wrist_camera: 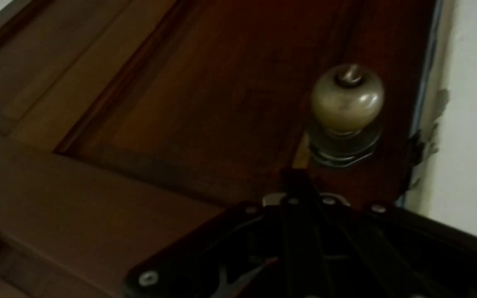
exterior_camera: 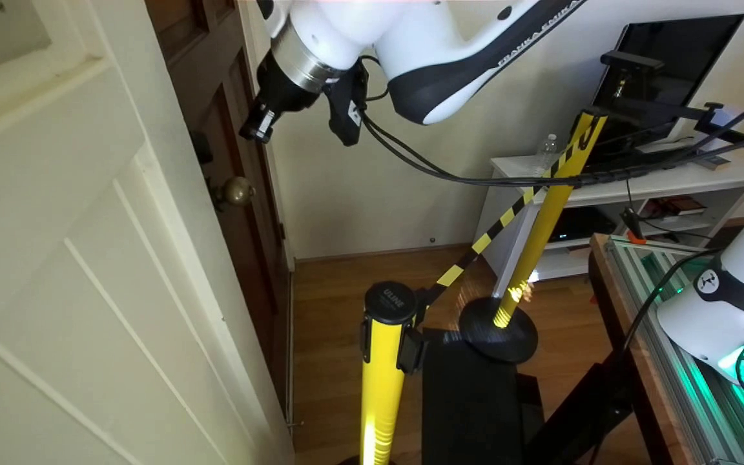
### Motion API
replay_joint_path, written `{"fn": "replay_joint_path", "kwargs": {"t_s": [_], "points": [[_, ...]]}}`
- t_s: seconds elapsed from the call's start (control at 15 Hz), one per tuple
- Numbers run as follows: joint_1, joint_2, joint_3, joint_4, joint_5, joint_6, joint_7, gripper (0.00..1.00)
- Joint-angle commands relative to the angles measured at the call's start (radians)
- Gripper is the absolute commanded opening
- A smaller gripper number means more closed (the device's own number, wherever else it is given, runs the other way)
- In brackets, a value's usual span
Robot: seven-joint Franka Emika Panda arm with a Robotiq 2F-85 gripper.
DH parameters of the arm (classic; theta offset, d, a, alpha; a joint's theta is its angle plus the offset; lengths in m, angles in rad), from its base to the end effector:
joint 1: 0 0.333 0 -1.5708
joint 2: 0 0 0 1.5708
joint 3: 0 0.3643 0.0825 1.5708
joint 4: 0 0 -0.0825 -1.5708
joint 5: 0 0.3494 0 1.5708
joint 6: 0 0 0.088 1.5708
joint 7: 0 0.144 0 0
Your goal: Unlock the lock on the door.
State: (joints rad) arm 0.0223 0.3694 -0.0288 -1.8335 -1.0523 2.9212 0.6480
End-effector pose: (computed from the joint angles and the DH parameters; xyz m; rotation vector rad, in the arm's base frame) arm 0.6841 0.0451 0.4300 2.5597 0.3993 1.0647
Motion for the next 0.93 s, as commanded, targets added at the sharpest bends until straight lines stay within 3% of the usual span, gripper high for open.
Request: {"fn": "replay_joint_path", "kwargs": {"t_s": [0.0, 0.2, 0.6, 0.87], "points": [[-0.047, -0.095, 0.095, -0.117, 0.189, -0.054, -0.219, 0.0], [-0.045, -0.108, 0.117, -0.094, 0.245, -0.074, -0.283, 0.0], [-0.041, -0.093, 0.109, -0.027, 0.251, -0.146, -0.307, 0.0], [-0.036, -0.063, 0.087, 0.015, 0.203, -0.114, -0.276, 0.0]]}}
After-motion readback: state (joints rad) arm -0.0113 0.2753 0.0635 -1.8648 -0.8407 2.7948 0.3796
